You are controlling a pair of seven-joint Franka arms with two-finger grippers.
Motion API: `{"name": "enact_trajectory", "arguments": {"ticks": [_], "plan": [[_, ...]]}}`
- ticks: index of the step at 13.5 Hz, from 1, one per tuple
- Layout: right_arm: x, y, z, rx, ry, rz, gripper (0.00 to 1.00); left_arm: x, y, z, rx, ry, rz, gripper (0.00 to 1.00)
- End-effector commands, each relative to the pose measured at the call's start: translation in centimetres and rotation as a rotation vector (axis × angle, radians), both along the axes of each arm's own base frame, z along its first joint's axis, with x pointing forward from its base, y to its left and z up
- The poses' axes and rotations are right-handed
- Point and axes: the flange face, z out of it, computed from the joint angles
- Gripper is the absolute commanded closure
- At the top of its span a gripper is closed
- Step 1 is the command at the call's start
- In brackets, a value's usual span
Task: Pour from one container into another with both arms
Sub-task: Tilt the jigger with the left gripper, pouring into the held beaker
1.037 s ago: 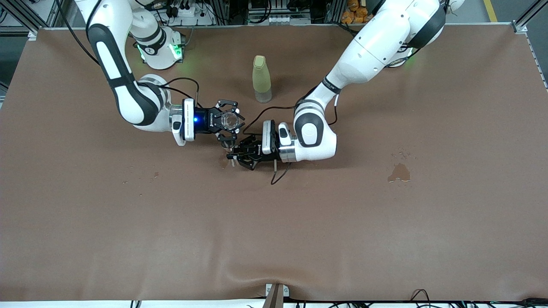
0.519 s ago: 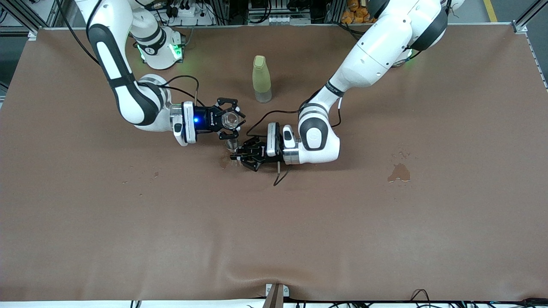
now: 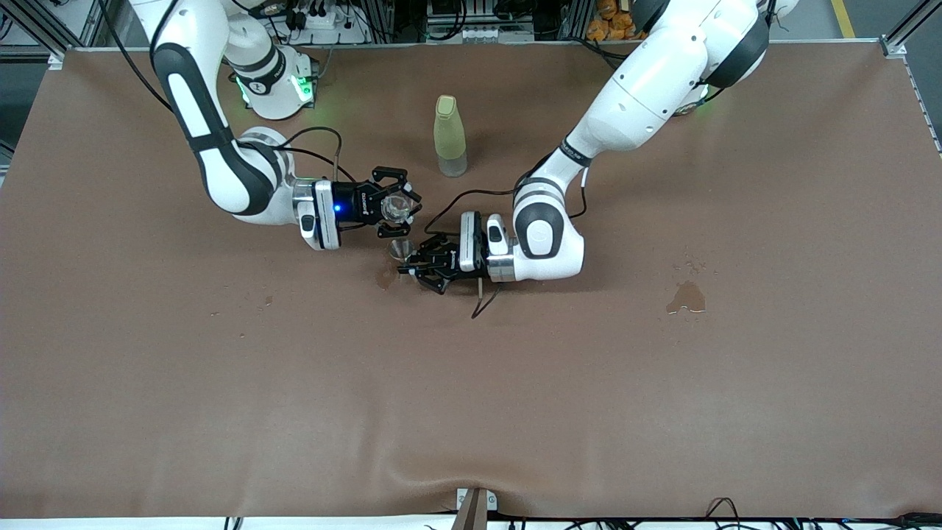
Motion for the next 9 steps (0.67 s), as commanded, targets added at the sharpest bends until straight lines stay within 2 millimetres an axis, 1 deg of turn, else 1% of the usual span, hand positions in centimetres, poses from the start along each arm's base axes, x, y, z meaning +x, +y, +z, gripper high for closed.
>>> {"name": "enact_trajectory", "arguments": {"ticks": [1,3,9], "plan": [[-0.70,-0.10,0.98,0.013,0.050,-0.002,1.00,-0.06,-0.13,0.05,-0.027,0.021,0.011,1.00],[-0.70,-0.10,0.98,0.013,0.060,-0.001,1.00,-0.13,-0.09,-0.27,-0.025,0.027,0.011,1.00],[-0.80,-0.03,1.01,0.020,0.211,0.008,1.00,-0.11,-0.09,-0.32,-0.025,0.031,0.012,1.00]]}}
